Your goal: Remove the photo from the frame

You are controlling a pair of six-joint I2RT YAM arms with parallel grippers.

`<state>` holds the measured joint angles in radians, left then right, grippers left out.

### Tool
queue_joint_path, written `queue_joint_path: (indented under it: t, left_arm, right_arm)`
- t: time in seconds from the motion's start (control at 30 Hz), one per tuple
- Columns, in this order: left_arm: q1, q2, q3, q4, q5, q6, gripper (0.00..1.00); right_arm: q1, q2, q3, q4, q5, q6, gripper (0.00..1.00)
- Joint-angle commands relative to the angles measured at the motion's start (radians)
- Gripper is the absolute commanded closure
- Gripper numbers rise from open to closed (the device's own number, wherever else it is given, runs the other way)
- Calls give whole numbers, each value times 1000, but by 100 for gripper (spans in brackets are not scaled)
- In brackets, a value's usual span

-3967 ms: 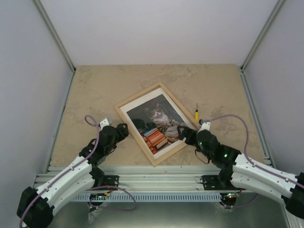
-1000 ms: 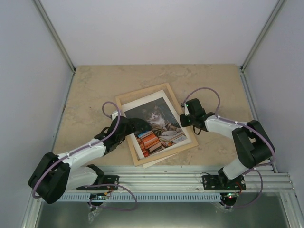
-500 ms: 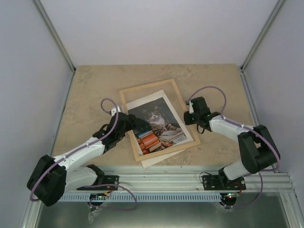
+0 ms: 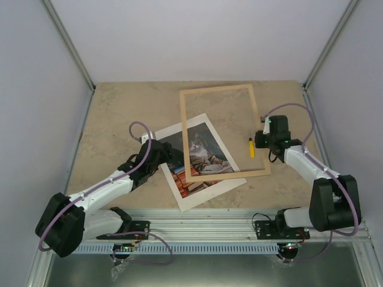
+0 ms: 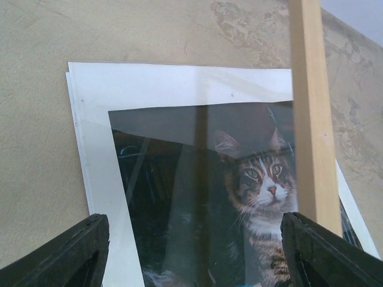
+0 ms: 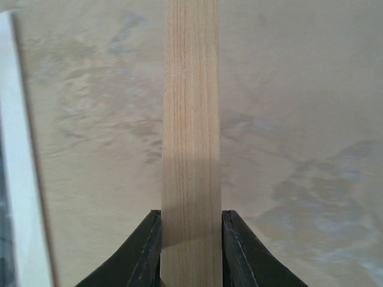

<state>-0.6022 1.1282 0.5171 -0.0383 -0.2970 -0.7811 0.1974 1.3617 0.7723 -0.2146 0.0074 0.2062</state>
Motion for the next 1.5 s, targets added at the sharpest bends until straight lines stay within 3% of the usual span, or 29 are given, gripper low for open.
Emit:
queue_joint_path:
  t: [0.0, 0.1, 0.27, 0.63, 0.83, 1.0, 1.33, 1.47]
  left_arm:
    - [-3, 2, 9, 18, -1, 37, 19]
    - [-2, 15, 2, 18, 8, 54, 18]
    - [-2, 11, -14, 19, 22, 73, 16]
    - [-3, -43, -30, 6, 27, 86, 13]
    - [-2, -92, -42, -3, 5, 84, 13]
    - [-2, -99, -50, 5, 4, 81, 13]
    - [-3, -65, -46, 18, 1, 86, 13]
    - [-3, -50, -48, 35, 2, 88, 13]
  right_arm:
    - [-123, -33, 22, 41, -89, -101, 100]
    - [-245, -31, 29, 48, -212, -85, 99]
    - [-351, 36, 107, 13, -196, -154, 99]
    - [-479, 280, 290, -11, -178, -371, 100]
    - [-572, 373, 380, -59, -261, -505, 100]
    - [-677, 436, 416, -52, -366, -507, 100]
    - [-722, 614, 452, -44, -346, -588, 99]
    - [-729, 666, 480, -54, -325, -607, 94]
